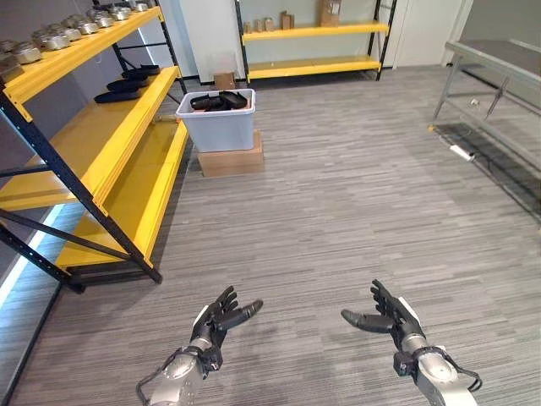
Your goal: Move parts from the plastic box to the shelf.
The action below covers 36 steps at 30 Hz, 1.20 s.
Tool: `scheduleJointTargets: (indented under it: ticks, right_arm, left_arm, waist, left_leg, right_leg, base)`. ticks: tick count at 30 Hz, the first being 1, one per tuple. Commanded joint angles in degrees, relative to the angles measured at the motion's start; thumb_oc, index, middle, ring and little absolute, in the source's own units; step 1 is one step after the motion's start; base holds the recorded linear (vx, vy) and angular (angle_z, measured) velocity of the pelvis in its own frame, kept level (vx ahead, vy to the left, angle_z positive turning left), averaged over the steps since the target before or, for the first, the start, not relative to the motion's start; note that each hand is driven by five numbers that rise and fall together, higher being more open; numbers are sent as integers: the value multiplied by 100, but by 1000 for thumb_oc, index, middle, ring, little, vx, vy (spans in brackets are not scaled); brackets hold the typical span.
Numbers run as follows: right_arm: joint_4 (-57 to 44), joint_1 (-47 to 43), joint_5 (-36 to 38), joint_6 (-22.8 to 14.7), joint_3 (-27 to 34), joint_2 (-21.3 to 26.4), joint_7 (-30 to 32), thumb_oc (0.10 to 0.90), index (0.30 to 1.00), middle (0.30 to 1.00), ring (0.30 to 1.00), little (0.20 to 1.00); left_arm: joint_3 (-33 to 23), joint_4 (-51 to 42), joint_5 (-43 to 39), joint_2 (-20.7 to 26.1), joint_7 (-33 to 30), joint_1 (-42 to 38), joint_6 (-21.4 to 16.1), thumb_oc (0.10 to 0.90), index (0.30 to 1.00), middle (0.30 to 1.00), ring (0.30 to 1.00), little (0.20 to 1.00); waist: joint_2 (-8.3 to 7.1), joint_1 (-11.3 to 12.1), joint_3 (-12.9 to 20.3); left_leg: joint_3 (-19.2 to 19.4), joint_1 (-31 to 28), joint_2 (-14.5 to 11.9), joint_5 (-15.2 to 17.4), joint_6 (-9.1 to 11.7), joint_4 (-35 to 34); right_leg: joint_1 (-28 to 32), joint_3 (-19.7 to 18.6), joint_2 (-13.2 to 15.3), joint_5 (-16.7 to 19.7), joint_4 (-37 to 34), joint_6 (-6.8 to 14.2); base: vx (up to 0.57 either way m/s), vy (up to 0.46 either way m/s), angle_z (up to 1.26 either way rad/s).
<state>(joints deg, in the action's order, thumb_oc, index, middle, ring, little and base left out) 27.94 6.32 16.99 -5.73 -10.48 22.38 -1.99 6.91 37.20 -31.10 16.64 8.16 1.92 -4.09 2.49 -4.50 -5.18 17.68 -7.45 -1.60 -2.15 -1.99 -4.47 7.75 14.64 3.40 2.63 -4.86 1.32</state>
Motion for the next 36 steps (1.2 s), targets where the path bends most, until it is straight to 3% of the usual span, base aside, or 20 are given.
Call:
scheduleJointTargets:
  ticks: [1, 9, 14, 18, 23, 26, 28, 29, 31, 32, 33, 34, 35, 36]
  right_arm:
    - [-229, -588, 126, -523, 101, 105, 13, 900, 1000, 1000, 1000, 1000]
    - [-378, -635, -160, -548, 68, 166, 111, 900, 1000, 1000, 1000, 1000]
    - [-468, -679, -354, -692, 96, 191, 529, 900, 1000, 1000, 1000, 1000]
    - [-518, -731, -742, -764, 113, 234, 817, 900, 1000, 1000, 1000, 1000]
    - [-609, -799, -548, -646, 198, 266, 604, 900, 1000, 1000, 1000, 1000]
    - [-646, -891, -347, -594, 245, 243, 540, 900, 1000, 1000, 1000, 1000]
    - [-667, -887, -331, -589, 284, 206, 583, 900, 1000, 1000, 1000, 1000]
    - [-660, -869, -286, -694, 317, 216, 554, 900, 1000, 1000, 1000, 1000]
    - [-681, -879, -238, -768, 335, 238, 535, 900, 1000, 1000, 1000, 1000]
    - [-694, -880, -241, -782, 350, 249, 523, 900, 1000, 1000, 1000, 1000]
    - [-785, -810, -285, -820, 453, 295, 477, 900, 1000, 1000, 1000, 1000]
    - [-809, -793, -293, -831, 476, 301, 468, 900, 1000, 1000, 1000, 1000]
    - [-965, -689, -339, -796, 632, 286, 484, 900, 1000, 1000, 1000, 1000]
    - [-993, -669, -382, -820, 679, 278, 541, 900, 1000, 1000, 1000, 1000]
  left_arm:
    - [-191, -317, -58, 145, 195, -475, -356, 900, 1000, 1000, 1000, 1000]
    - [-245, -349, -77, 147, 123, -478, -236, 900, 1000, 1000, 1000, 1000]
    - [-242, -429, 48, 193, 136, -441, -289, 900, 1000, 1000, 1000, 1000]
    - [-277, -511, 88, 245, 224, -415, -334, 900, 1000, 1000, 1000, 1000]
    - [-298, -629, 104, 413, 351, -488, -238, 900, 1000, 1000, 1000, 1000]
    - [-207, -647, 180, 510, 465, -652, -137, 900, 1000, 1000, 1000, 1000]
    - [-144, -623, 206, 514, 499, -771, -77, 900, 1000, 1000, 1000, 1000]
    - [-11, -653, 247, 546, 480, -857, -87, 900, 1000, 1000, 1000, 1000]
    - [72, -747, 322, 555, 403, -842, -115, 900, 1000, 1000, 1000, 1000]
    - [70, -773, 316, 552, 398, -830, -123, 900, 1000, 1000, 1000, 1000]
    - [81, -876, 275, 535, 377, -760, -130, 900, 1000, 1000, 1000, 1000]
    - [79, -898, 263, 531, 376, -748, -128, 900, 1000, 1000, 1000, 1000]
    - [96, -1017, 257, 528, 414, -727, -55, 900, 1000, 1000, 1000, 1000]
    - [110, -1072, 299, 542, 459, -748, -26, 900, 1000, 1000, 1000, 1000]
  waist:
    - [-255, -19, 69]
    - [-238, 8, 75]
    - [-224, 26, 71]
    - [-202, 42, 60]
    - [-171, 37, 3]
    - [-177, 26, -73]
    - [-143, 12, -121]
    - [-94, -3, -228]
    - [-61, -26, -377]
    - [-35, -40, -401]
    - [-15, -186, -504]
    - [-12, -215, -523]
    - [-72, -324, -558]
    - [-125, -339, -561]
  left_leg:
    - [-185, -201, -388, 550, 419, 14]
    - [-203, -195, -375, 543, 421, 11]
    - [-206, -201, -332, 568, 390, 22]
    - [-160, -117, -291, 517, 323, 68]
    - [-314, -12, -158, 658, 121, 268]
    - [-392, 55, 28, 770, -125, 350]
    - [-455, 95, 155, 820, -297, 360]
    - [-583, 49, 251, 961, -388, 378]
    - [-595, -64, 291, 977, -418, 300]
    - [-544, -27, 256, 899, -419, 302]
    - [-651, -191, 282, 910, -393, 235]
    - [-672, -224, 286, 915, -388, 226]
    - [-827, -335, 338, 973, -357, 211]
    - [-893, -363, 375, 1018, -343, 210]
  right_leg:
    - [165, 40, 358, -561, 301, 333]
    - [181, 71, 362, -551, 268, 331]
    - [182, 78, 375, -556, 288, 339]
    - [109, 97, 401, -525, 387, 315]
    - [-100, -95, 488, -678, 985, 357]
    - [-411, -187, 647, -464, 1781, 437]
    - [-840, -277, 869, -88, 2837, 514]
    - [-1288, -432, 1086, 137, 3980, 648]
    - [-1771, -486, 1109, 283, 4637, 733]
    - [-1947, -444, 1024, 383, 4613, 641]
    - [-2450, -518, 690, 328, 4465, 621]
    - [-2519, -530, 638, 308, 4429, 615]
    - [-2610, -507, 386, 270, 3456, 592]
    - [-2570, -484, 339, 307, 2857, 605]
  base:
    - [0, 0, 0]
    - [-9, 8, 1]
    - [5, 50, 0]
    - [17, 116, 0]
    - [21, 185, 1]
    - [4, 227, -1]
    - [35, 277, 3]
    - [88, 287, -2]
    - [74, 188, -4]
    - [126, 33, -5]
    - [129, -17, -12]
    - [356, -101, -27]
    - [355, -182, -7]
    - [385, -230, 21]
